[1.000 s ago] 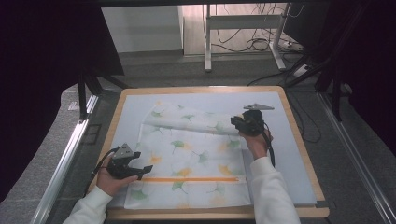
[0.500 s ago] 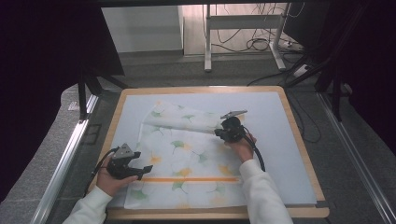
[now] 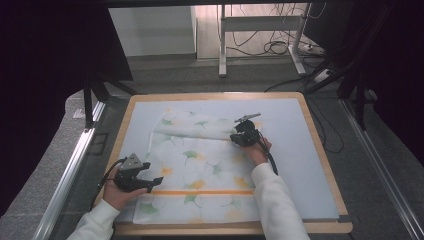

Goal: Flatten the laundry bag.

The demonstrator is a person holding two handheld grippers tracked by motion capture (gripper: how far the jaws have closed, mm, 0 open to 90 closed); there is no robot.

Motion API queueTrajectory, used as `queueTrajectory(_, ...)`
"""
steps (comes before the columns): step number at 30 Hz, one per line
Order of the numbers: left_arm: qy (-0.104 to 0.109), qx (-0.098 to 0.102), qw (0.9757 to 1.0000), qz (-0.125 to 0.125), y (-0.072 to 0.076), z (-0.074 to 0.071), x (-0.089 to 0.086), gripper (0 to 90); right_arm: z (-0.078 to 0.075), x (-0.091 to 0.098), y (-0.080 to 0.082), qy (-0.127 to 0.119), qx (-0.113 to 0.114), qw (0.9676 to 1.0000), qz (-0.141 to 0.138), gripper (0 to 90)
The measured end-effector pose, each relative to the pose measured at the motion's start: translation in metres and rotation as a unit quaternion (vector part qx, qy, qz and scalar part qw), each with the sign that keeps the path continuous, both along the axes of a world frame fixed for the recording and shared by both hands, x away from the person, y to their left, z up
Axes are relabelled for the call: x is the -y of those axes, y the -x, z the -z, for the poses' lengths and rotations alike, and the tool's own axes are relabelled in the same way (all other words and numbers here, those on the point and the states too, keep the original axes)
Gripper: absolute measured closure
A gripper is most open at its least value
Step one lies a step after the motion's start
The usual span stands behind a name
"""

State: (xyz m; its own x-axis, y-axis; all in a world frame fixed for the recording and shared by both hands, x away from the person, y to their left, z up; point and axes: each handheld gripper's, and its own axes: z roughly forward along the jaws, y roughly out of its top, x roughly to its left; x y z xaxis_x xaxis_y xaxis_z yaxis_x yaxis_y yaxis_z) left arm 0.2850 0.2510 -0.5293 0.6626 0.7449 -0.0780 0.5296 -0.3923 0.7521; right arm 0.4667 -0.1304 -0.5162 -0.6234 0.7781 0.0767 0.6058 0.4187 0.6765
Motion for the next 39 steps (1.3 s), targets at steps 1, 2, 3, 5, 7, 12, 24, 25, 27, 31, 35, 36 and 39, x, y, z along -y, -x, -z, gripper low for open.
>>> queueTrajectory(1,-0.001,0.000,1.0000,0.000,0.000,0.000,0.000,21.7,0.000,0.001,-0.003,-0.003,0.003,1.0000,0.005,89.2)
queueTrajectory(2,-0.001,0.000,1.0000,0.001,-0.001,0.000,0.000,21.7,0.001,0.001,-0.006,-0.002,-0.003,1.0000,0.008,89.2)
queueTrajectory(3,-0.002,-0.001,1.0000,0.001,-0.001,0.001,0.000,21.7,0.001,0.002,-0.010,0.000,-0.009,0.9999,0.012,89.2)
queueTrajectory(5,-0.002,-0.002,1.0000,0.001,-0.001,0.001,0.000,21.7,0.000,0.004,-0.018,-0.007,-0.003,0.9997,0.023,89.2)
queueTrajectory(7,-0.002,-0.001,1.0000,0.000,-0.001,0.000,0.000,21.7,-0.002,0.005,-0.023,-0.012,-0.004,0.9994,0.031,89.2)
queueTrajectory(12,0.001,0.000,1.0000,0.001,-0.001,0.000,-0.001,21.7,-0.006,0.000,-0.021,-0.023,-0.003,0.9994,0.023,89.2)
queueTrajectory(24,0.001,0.000,1.0000,0.003,-0.001,0.000,0.000,21.7,0.005,-0.015,-0.014,0.000,-0.013,0.9999,-0.001,89.2)
queueTrajectory(25,0.001,0.000,1.0000,0.003,-0.001,0.000,0.000,21.7,0.005,-0.013,-0.018,-0.004,-0.012,0.9999,0.008,89.2)
queueTrajectory(27,0.002,0.000,1.0000,0.002,-0.001,0.000,-0.001,21.7,0.004,-0.011,-0.022,-0.006,-0.011,0.9998,0.015,89.2)
queueTrajectory(31,0.003,0.000,1.0000,0.001,-0.001,-0.001,-0.001,21.7,0.004,-0.005,-0.036,-0.005,-0.009,0.9988,0.047,89.1)
queueTrajectory(35,0.004,0.003,1.0000,0.002,-0.001,-0.001,-0.002,21.7,0.001,0.000,-0.038,0.000,-0.004,0.9979,0.064,89.2)
queueTrajectory(36,0.004,0.003,1.0000,0.002,-0.001,-0.001,-0.002,21.7,0.001,0.000,-0.038,0.000,-0.004,0.9979,0.064,89.2)
queueTrajectory(39,0.008,0.003,1.0000,0.000,-0.001,-0.002,-0.003,21.7,-0.009,0.003,-0.028,0.004,0.004,0.9987,0.051,89.2)
